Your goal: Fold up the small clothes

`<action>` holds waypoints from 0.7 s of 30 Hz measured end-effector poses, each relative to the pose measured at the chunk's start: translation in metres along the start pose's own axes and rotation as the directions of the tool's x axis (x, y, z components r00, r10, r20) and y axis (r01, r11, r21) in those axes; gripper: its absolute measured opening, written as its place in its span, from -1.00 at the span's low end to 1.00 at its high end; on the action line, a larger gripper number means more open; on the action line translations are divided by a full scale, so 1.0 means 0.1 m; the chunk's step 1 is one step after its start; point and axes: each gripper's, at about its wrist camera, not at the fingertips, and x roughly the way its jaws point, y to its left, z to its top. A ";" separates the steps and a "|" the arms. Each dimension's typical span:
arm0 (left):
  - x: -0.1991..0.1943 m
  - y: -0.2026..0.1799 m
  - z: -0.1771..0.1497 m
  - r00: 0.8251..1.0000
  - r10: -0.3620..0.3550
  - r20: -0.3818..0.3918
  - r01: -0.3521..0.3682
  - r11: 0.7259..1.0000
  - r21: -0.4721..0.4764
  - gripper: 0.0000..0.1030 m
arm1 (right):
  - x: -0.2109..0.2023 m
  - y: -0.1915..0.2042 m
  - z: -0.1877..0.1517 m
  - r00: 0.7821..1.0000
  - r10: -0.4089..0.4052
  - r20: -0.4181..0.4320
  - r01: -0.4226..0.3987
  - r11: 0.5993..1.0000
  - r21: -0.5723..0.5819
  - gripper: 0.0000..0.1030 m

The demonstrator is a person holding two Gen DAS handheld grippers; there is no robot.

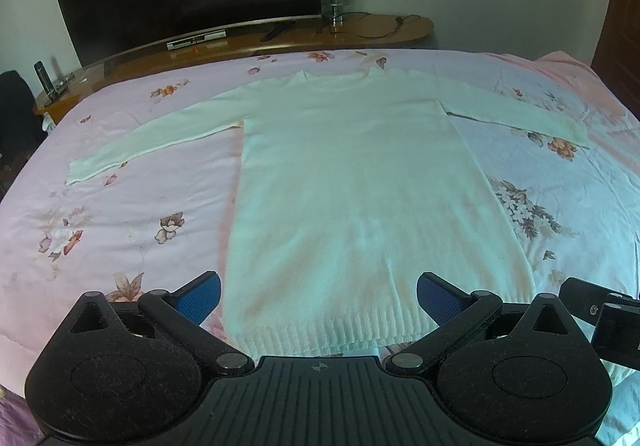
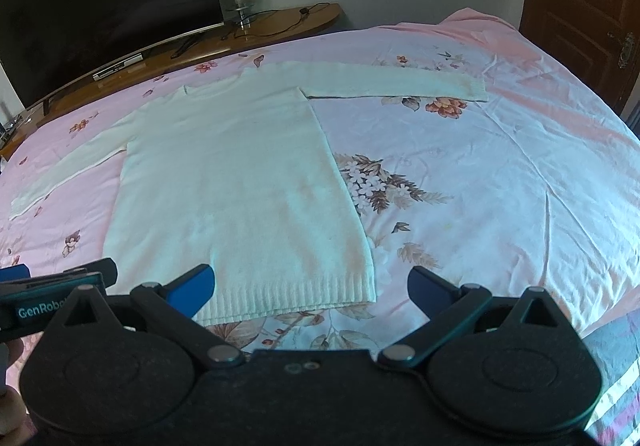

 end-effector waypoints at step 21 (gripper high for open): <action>0.38 -0.03 0.28 1.000 0.007 -0.020 -0.007 1.000 -0.009 1.00 | 0.30 -0.04 0.28 1.000 -0.009 0.025 0.009 1.000 0.003 0.99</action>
